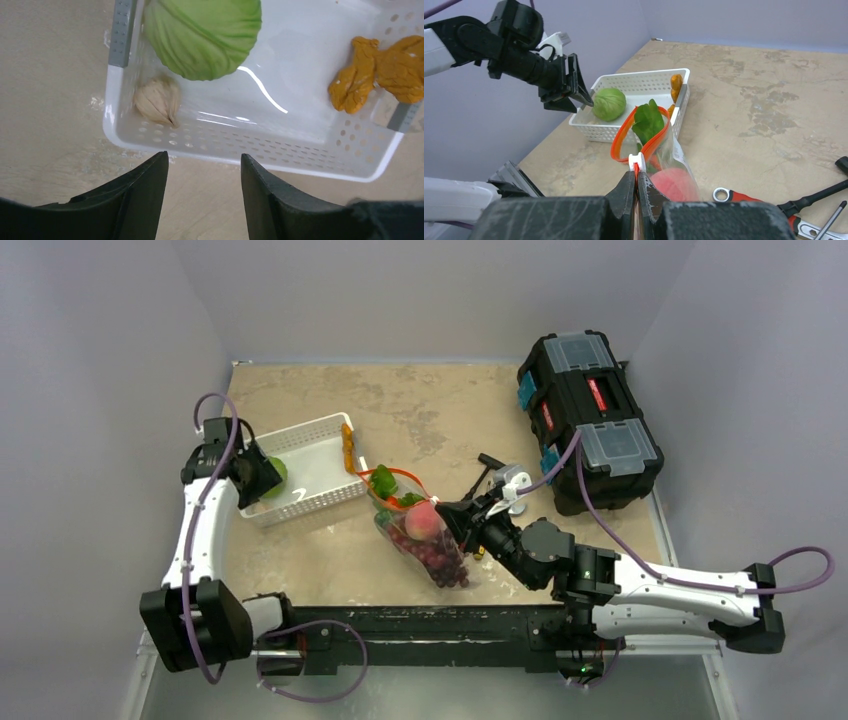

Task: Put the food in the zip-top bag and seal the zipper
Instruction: Pick up the fake vegetable from the bin.

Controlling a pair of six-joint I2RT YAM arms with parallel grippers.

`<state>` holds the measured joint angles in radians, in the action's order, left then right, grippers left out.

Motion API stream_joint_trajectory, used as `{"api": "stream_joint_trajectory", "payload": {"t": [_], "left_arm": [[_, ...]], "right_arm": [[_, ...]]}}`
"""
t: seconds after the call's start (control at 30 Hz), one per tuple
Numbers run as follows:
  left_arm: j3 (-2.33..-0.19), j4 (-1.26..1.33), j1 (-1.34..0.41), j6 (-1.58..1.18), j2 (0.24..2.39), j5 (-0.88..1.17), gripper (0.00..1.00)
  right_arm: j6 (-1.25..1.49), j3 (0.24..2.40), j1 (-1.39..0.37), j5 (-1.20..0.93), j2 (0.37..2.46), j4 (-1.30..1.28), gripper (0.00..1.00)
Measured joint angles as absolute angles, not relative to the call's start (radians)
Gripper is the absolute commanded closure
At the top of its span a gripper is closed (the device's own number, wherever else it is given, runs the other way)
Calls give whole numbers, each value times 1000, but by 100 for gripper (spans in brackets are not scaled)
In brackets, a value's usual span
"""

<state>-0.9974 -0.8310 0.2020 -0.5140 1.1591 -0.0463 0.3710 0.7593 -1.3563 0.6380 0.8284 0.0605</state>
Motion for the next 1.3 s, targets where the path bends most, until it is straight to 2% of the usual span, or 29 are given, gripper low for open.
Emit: {"api": "stream_joint_trajectory", "payload": {"t": [0.27, 0.67, 0.8, 0.93, 1.1, 1.3], "left_arm": [[-1047, -809, 200, -494, 1388, -184, 50], [-1070, -796, 150, -442, 1521, -308, 49], [-1069, -793, 150, -441, 1581, -307, 40], [-1069, -793, 150, -442, 1623, -303, 38], [-1065, -792, 150, -445, 1627, -303, 42], [-1065, -791, 149, -453, 1644, -283, 56]], "right_arm": [[352, 757, -1356, 645, 822, 61, 100], [334, 757, -1356, 665, 822, 61, 100], [330, 757, -1356, 671, 822, 61, 100], [326, 757, -1356, 681, 817, 60, 100], [323, 757, -1356, 691, 803, 60, 100], [320, 757, -1356, 697, 796, 60, 100]]}}
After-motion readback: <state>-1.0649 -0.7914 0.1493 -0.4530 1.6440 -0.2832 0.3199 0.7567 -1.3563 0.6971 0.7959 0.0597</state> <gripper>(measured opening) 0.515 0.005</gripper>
